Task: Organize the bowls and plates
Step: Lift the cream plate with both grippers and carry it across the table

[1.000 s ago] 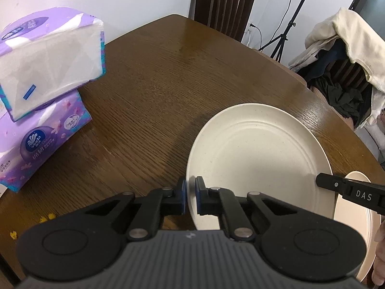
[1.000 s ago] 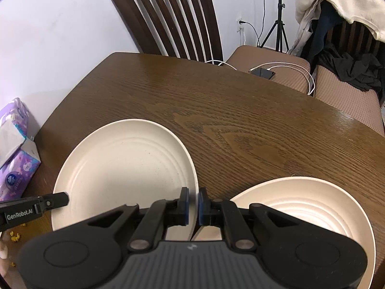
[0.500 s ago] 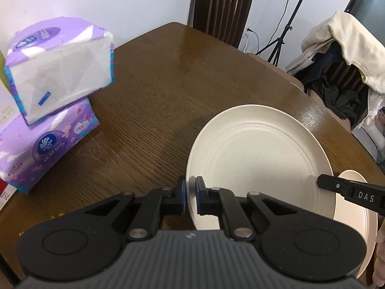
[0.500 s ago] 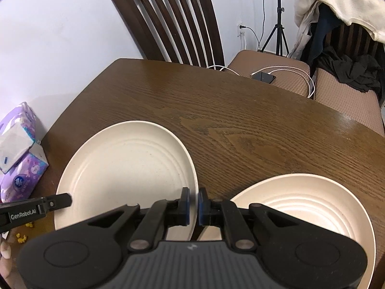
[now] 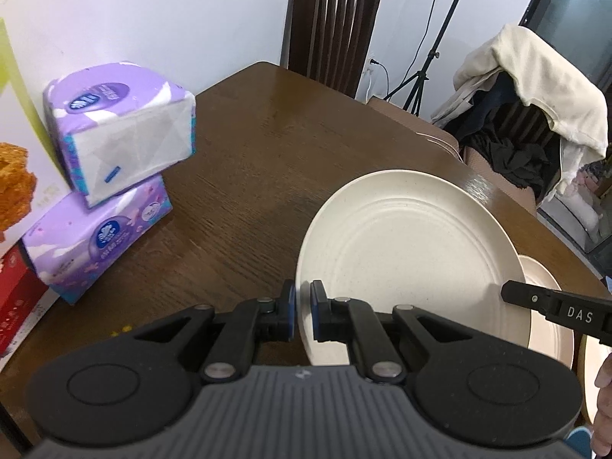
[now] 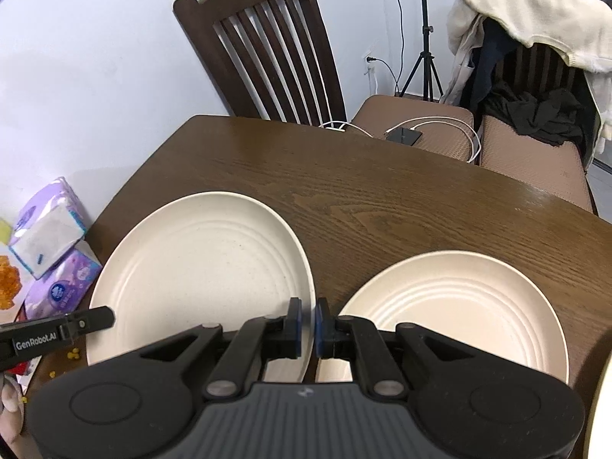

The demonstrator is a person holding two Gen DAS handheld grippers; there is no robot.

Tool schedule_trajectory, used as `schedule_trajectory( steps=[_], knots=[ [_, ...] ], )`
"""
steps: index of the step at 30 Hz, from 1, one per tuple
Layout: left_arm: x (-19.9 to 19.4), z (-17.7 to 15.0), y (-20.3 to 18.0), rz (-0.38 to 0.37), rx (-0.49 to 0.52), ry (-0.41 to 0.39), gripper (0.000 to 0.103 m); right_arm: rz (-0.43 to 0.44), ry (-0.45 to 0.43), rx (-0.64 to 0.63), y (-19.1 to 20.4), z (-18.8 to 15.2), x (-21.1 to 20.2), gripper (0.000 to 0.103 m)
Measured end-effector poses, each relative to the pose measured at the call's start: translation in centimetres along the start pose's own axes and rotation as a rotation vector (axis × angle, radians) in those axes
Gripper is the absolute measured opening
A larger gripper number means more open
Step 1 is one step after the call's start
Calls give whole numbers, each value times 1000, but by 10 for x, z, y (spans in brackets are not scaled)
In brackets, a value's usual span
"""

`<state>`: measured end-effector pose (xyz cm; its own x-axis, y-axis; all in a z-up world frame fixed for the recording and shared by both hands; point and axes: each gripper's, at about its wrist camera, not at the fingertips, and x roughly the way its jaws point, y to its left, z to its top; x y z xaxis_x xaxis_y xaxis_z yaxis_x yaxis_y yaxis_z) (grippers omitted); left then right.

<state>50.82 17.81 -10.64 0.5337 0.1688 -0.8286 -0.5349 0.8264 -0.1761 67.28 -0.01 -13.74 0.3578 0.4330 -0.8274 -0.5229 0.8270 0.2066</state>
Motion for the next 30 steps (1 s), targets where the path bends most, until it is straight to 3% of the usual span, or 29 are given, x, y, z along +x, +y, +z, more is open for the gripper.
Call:
schedule_trajectory(
  steps=[15, 30],
  knots=[
    [-48, -25, 13, -45, 22, -12, 8, -15, -26, 71, 15, -44, -47, 7],
    [-106, -53, 15, -87, 69, -74, 9, -24, -82, 102, 31, -91, -104, 7]
  ],
)
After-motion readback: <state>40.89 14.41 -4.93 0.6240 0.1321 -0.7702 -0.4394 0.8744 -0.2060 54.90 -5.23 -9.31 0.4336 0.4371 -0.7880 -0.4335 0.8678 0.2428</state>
